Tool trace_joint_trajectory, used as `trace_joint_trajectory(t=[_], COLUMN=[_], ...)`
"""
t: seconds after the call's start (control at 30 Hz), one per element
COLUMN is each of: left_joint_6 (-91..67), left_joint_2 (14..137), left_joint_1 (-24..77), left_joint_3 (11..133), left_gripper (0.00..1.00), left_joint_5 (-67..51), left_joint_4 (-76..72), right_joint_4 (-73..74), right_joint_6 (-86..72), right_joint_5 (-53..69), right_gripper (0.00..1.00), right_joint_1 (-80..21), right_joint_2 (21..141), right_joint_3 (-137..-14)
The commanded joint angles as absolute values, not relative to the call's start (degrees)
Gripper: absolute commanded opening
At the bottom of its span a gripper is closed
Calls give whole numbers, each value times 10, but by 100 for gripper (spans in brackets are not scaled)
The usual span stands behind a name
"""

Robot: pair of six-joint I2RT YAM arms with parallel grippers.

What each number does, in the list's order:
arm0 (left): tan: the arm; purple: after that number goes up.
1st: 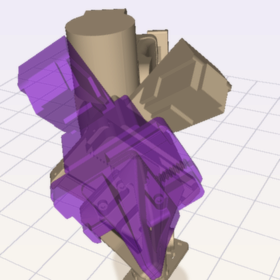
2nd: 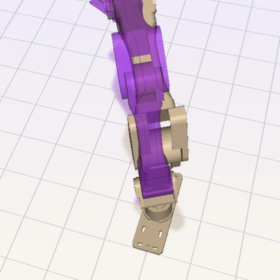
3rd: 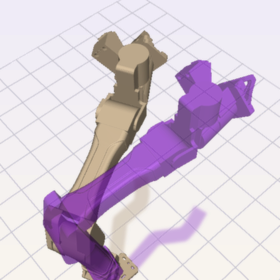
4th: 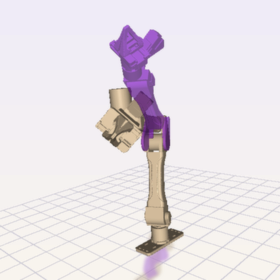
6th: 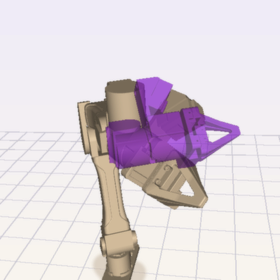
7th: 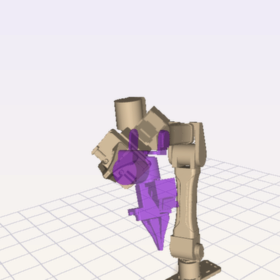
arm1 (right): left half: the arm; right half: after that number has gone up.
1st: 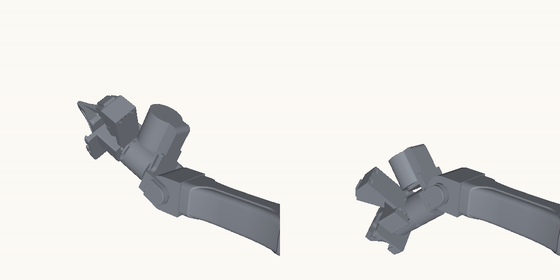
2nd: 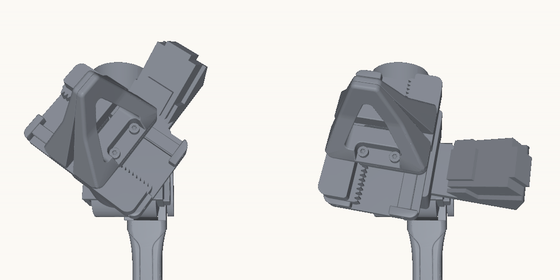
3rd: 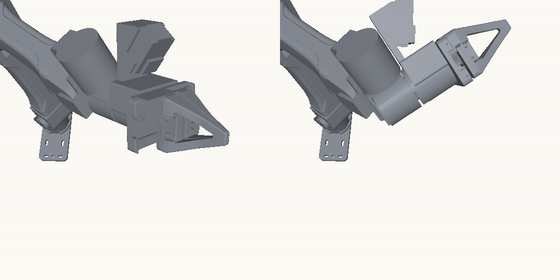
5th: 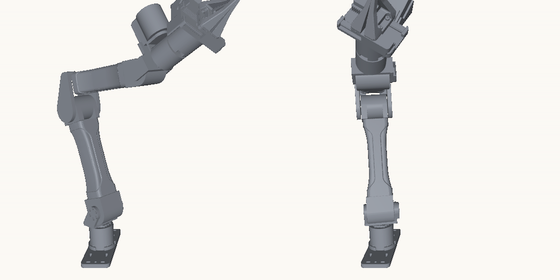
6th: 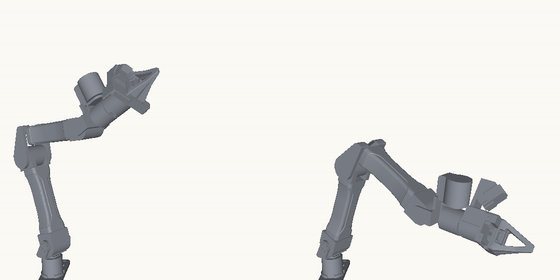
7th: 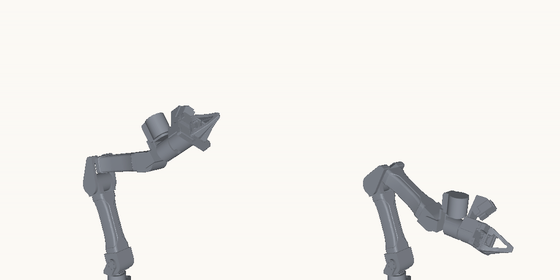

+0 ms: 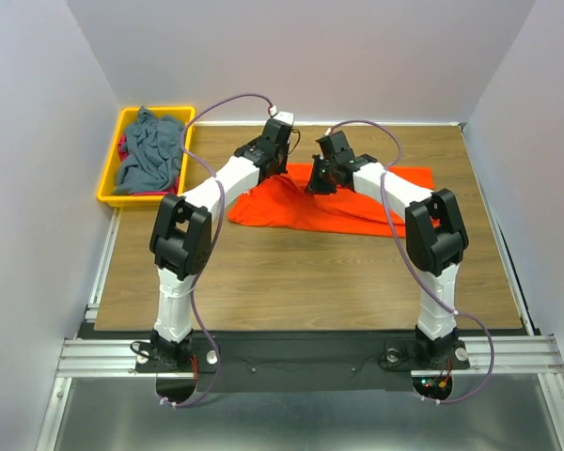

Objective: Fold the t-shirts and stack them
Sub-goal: Fold the tshirt

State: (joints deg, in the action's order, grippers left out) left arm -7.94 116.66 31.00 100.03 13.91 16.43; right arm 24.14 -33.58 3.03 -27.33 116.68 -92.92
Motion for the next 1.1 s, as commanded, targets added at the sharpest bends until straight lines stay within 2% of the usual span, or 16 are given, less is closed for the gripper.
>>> trace_joint_trajectory(t=[0.0,0.27,0.37,0.4,0.57,0.6,0.73,0.9,1.07], left_joint_6=[-25,-18,-15,-15,-22,-23,-39,-117,-183], left_joint_2=[1177,1196,1199,1199,1190,1187,1158,1096,1033], left_joint_1=[305,306,305,306,306,306,303,285,273], left_joint_3=[1026,1022,1020,1020,1046,1051,1072,1029,890], left_gripper=[0,0,8,17,46,62,78,77,65], left_joint_5=[138,133,131,134,144,145,171,191,165], left_joint_4=[123,94,77,74,69,69,73,108,115], right_joint_4=[238,238,238,238,238,238,237,237,238], right_joint_6=[-349,-350,-351,-350,-300,-291,-237,-163,-119], right_joint_5=[32,18,5,4,-11,-8,30,98,169], right_gripper=[9,19,31,34,52,54,56,56,53], right_joint_1=[-266,-265,-262,-259,-258,-258,-259,-261,-271], right_joint_2=[1179,1183,1179,1176,1158,1151,1136,1136,1160], right_joint_3=[-953,-950,-948,-947,-956,-959,-964,-966,-984])
